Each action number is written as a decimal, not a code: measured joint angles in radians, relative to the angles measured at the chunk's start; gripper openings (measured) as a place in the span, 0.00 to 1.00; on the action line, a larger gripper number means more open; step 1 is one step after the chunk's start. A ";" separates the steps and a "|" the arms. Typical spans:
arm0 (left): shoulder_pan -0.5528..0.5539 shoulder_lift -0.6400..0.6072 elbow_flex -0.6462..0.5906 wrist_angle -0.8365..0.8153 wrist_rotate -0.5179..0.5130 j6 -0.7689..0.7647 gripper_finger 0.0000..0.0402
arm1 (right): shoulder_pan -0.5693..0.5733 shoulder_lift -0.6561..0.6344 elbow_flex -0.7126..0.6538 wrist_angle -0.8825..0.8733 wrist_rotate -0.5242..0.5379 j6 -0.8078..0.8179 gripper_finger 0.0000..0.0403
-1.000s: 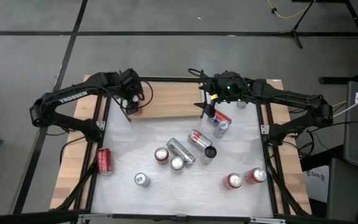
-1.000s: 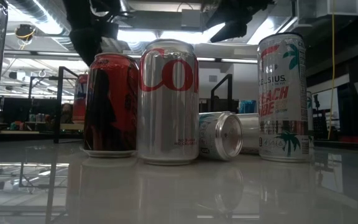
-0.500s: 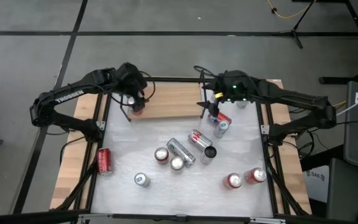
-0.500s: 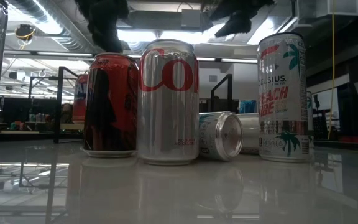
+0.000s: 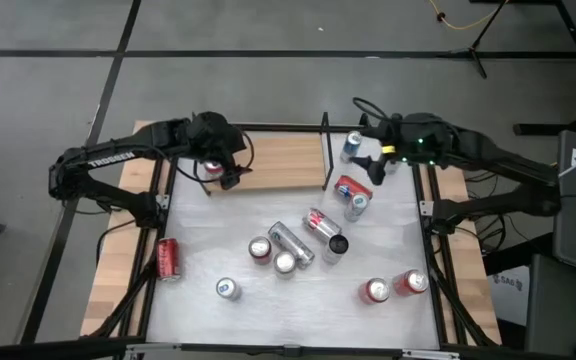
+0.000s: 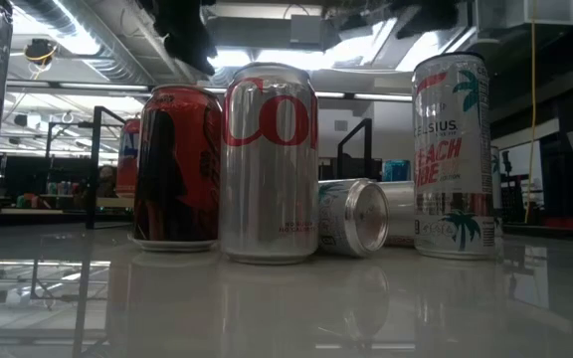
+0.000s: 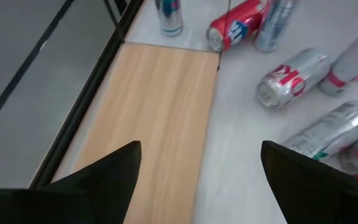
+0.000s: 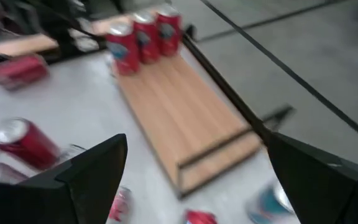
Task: Place canned beverage on shelf
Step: Put the white pink soda can on the shelf
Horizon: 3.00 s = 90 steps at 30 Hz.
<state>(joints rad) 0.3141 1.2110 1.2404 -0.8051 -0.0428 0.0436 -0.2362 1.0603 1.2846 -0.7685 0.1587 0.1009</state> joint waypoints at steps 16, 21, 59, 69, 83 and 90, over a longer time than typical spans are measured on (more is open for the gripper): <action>-0.074 0.000 0.000 0.014 0.000 -0.019 0.80 | -0.350 -0.008 0.000 -0.250 0.042 -0.008 0.94; -0.074 0.000 0.000 0.014 0.000 -0.019 0.80 | -0.525 0.032 -0.003 -0.314 0.039 -0.050 0.94; -0.074 0.000 -0.001 0.013 -0.001 -0.016 0.80 | -0.733 0.398 -0.004 -0.551 -0.071 -0.137 0.94; -0.074 0.000 -0.001 0.013 -0.001 -0.015 0.80 | -0.733 0.398 -0.003 -0.570 -0.089 -0.261 0.94; -0.074 0.000 -0.001 0.013 0.000 -0.015 0.80 | -0.733 0.398 -0.003 -0.557 -0.088 -0.265 0.94; -0.074 0.000 -0.001 0.013 0.000 -0.016 0.80 | -0.733 0.398 -0.004 -0.557 -0.080 -0.263 0.94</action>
<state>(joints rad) 0.2406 1.2114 1.2392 -0.7920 -0.0430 0.0280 -0.9691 1.4582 1.2811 -1.3253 0.0785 -0.1623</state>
